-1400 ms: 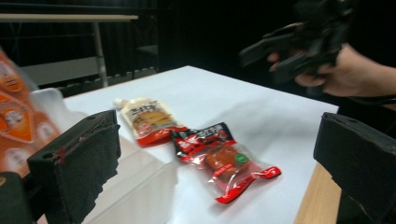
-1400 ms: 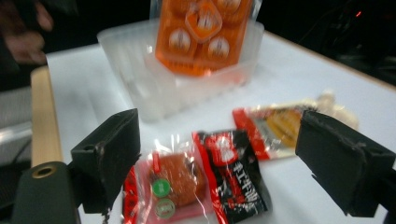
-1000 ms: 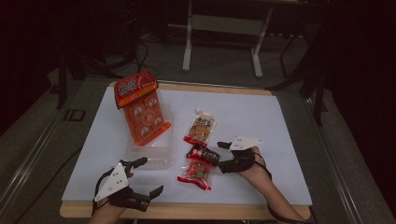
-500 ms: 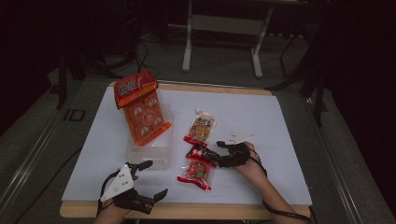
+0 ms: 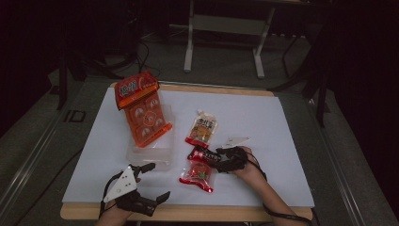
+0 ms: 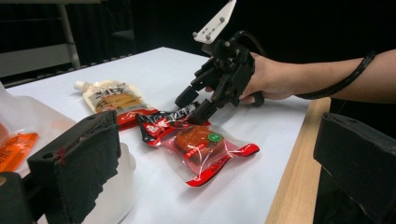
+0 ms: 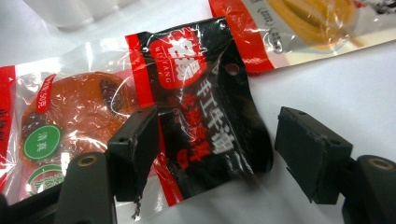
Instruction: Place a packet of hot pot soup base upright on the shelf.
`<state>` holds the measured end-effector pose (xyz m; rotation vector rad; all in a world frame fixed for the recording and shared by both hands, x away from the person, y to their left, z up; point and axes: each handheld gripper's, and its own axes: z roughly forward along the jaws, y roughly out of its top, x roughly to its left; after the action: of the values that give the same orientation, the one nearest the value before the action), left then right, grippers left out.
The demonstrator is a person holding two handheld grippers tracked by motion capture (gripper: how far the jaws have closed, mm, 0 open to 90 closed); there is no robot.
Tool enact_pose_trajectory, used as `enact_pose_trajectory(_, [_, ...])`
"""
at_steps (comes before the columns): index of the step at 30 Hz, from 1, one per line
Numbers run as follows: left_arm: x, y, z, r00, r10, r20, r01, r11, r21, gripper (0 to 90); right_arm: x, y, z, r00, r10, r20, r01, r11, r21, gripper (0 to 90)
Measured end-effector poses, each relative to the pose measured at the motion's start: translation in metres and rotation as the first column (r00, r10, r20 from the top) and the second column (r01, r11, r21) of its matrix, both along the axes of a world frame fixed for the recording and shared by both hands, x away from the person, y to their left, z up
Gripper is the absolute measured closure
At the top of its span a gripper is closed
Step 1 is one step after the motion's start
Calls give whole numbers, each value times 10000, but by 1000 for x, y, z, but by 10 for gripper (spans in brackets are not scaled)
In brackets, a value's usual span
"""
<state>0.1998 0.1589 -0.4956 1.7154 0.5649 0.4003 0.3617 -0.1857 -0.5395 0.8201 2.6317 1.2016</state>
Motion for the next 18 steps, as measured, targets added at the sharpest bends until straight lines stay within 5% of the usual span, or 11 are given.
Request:
enact_pose_trajectory(5, [0, 0, 0, 10000, 47, -1, -47, 10000, -6, 12, -1, 3, 0, 9999, 53, 89, -51, 9998, -174, 318])
enact_pose_trajectory(18, [2, 0, -2, 10000, 45, -63, -44, 10000, 78, 12, -7, 13, 6, 9974, 579, -435, -596, 9974, -407, 773])
